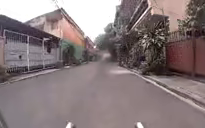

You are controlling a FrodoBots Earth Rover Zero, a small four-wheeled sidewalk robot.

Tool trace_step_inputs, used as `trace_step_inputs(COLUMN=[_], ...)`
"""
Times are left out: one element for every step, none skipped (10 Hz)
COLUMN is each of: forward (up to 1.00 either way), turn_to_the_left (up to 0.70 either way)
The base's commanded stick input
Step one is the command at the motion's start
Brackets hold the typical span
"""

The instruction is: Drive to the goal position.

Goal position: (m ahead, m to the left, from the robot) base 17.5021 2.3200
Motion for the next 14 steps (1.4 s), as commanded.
trace_step_inputs(forward=[0.70, 0.70, 0.70, 0.70, 0.70, 0.70, 0.70, 0.70, 0.70, 0.70, 0.70, 0.70, 0.70, 0.70], turn_to_the_left=[0.00, 0.00, 0.00, 0.00, 0.00, 0.00, 0.00, 0.00, 0.00, 0.00, 0.00, 0.00, 0.00, 0.00])
